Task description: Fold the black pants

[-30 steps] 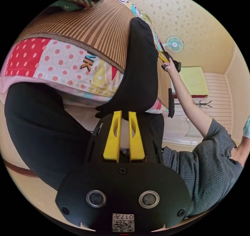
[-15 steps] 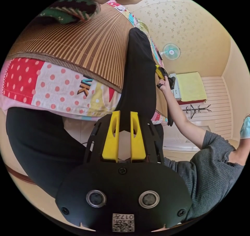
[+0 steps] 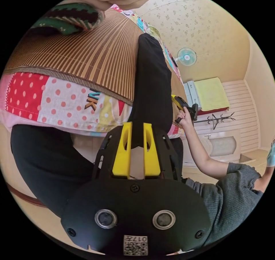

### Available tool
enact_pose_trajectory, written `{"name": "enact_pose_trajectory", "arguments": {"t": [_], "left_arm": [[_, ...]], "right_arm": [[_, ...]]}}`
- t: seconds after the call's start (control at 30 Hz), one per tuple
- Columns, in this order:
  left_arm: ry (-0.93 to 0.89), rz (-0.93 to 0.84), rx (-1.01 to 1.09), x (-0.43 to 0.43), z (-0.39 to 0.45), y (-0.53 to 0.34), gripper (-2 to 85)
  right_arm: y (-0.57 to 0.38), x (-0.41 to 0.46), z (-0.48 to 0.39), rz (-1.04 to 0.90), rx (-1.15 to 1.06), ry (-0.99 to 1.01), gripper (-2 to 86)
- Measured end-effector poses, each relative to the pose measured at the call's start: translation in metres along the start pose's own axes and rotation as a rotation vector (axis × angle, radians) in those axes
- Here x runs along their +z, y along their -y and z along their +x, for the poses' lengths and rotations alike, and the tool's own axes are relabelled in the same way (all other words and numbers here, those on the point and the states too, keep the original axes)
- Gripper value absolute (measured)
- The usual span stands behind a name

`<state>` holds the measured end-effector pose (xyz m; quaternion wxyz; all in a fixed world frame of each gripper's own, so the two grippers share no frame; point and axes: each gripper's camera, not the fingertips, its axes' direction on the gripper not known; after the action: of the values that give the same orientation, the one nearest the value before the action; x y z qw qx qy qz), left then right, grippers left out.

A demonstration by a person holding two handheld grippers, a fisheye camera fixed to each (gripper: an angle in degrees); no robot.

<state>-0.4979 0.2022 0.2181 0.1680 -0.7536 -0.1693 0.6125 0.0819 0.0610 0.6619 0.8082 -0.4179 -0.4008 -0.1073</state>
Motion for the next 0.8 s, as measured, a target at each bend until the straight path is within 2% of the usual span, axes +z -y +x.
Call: {"name": "enact_pose_trajectory", "arguments": {"t": [0.1, 0.2, 0.3, 0.37, 0.43, 0.57, 0.7, 0.8], "left_arm": [[-0.034, 0.052, 0.059, -0.007, 0.007, 0.019, 8.8], [0.053, 0.061, 0.12, -0.004, 0.017, 0.039, 9.9], [0.083, 0.005, 0.162, 0.019, 0.02, 0.055, 11.0], [0.128, -0.005, 0.194, 0.031, 0.024, 0.055, 8.3], [0.146, -0.04, 0.207, 0.039, 0.027, 0.053, 5.1], [0.015, -0.13, 0.238, 0.045, 0.041, 0.025, 3.8], [-0.057, -0.231, 0.31, 0.054, 0.055, -0.002, 4.1], [-0.213, -0.138, 0.225, 0.039, 0.035, 0.0, 6.4]], "right_arm": [[-0.037, -0.001, -0.02, -0.028, -0.088, 0.106, 5.9], [-0.073, 0.008, -0.039, -0.102, -0.114, 0.084, 8.2], [-0.103, 0.012, -0.053, -0.118, -0.128, 0.041, 7.4], [-0.117, 0.018, -0.056, -0.168, -0.136, 0.035, 4.6], [-0.128, 0.007, -0.053, -0.133, -0.153, 0.048, 3.5], [-0.137, -0.031, -0.023, -0.162, -0.088, 0.106, 2.8], [-0.143, -0.065, -0.003, -0.272, -0.176, 0.075, 3.2], [-0.131, -0.093, 0.015, -0.167, -0.142, 0.071, 4.6]]}}
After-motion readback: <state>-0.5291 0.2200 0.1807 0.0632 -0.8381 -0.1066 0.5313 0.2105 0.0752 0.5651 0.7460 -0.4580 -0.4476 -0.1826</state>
